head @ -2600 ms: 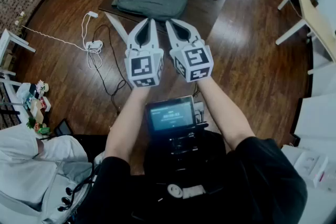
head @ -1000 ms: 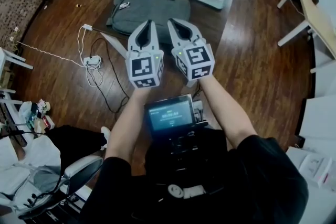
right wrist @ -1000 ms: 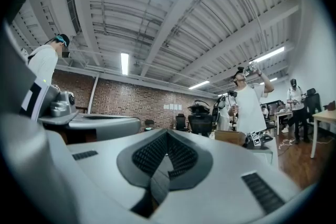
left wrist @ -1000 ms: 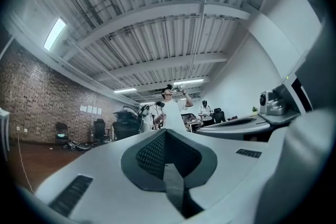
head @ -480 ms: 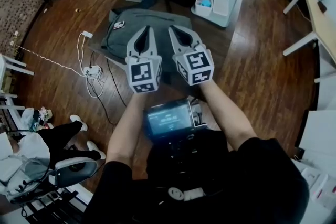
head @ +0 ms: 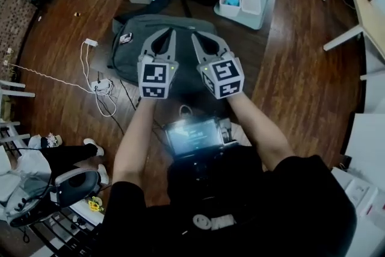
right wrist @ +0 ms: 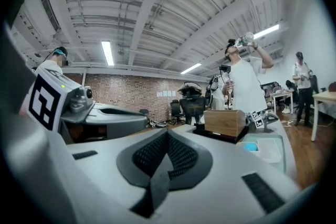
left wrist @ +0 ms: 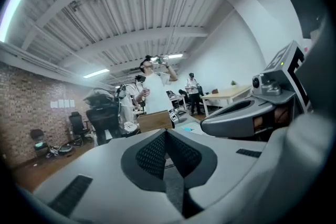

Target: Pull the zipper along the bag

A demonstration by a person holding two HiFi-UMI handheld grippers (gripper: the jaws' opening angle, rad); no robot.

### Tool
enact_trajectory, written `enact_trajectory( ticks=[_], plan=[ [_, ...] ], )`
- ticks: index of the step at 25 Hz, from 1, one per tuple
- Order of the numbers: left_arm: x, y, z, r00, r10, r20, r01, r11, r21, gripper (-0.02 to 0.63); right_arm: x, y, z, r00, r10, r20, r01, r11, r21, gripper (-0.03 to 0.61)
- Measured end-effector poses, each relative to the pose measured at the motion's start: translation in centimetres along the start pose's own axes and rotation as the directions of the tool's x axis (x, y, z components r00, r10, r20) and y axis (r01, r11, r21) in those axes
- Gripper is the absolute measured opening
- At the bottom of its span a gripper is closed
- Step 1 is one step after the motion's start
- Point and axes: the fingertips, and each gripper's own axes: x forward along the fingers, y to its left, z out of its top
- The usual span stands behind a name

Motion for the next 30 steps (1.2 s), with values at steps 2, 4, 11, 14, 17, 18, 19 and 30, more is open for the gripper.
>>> enact_trajectory(
  ticks=[2,4,11,14,17,18,19,30],
  plan=[
    [2.0,0.6,-0.8,0.998,-0.057,-0.019,0.057,0.998,0.015,0.000,0.9,-0.9,-0.9,0.999,-0.029,-0.022,0.029,1.000,0.008,0.014],
    [3.7,0.9,-1.4,0.994,-0.109,-0.028,0.109,0.994,0.018,0.000,1.7,-1.4,-2.1,0.997,-0.058,-0.052,0.059,0.998,0.028,0.014],
    [8.6,0.5,-2.6,0.951,-0.301,-0.073,0.308,0.945,0.114,0.000,4.4,-3.2,-4.6,0.981,-0.154,-0.118,0.162,0.985,0.064,0.014],
    [9.8,-1.6,-4.7,0.882,-0.434,-0.183,0.467,0.855,0.225,0.003,4.5,-3.8,-6.2,0.968,-0.198,-0.157,0.212,0.974,0.078,0.014],
    [11.1,-3.2,-7.8,0.792,-0.522,-0.317,0.605,0.741,0.291,0.011,4.6,-4.3,-7.8,0.955,-0.234,-0.183,0.254,0.963,0.092,0.014],
    [11.7,-3.4,-8.9,0.764,-0.536,-0.358,0.638,0.709,0.301,0.011,4.7,-4.6,-8.2,0.951,-0.246,-0.190,0.267,0.959,0.097,0.014],
    [12.1,-3.6,-9.7,0.737,-0.548,-0.396,0.669,0.676,0.309,0.017,4.8,-4.9,-8.6,0.947,-0.255,-0.196,0.279,0.955,0.103,0.014],
    [12.4,-5.6,-13.7,0.428,-0.623,-0.655,0.881,0.450,0.148,0.133,4.8,-5.7,-10.3,0.921,-0.323,-0.217,0.352,0.929,0.113,0.014]
  ],
)
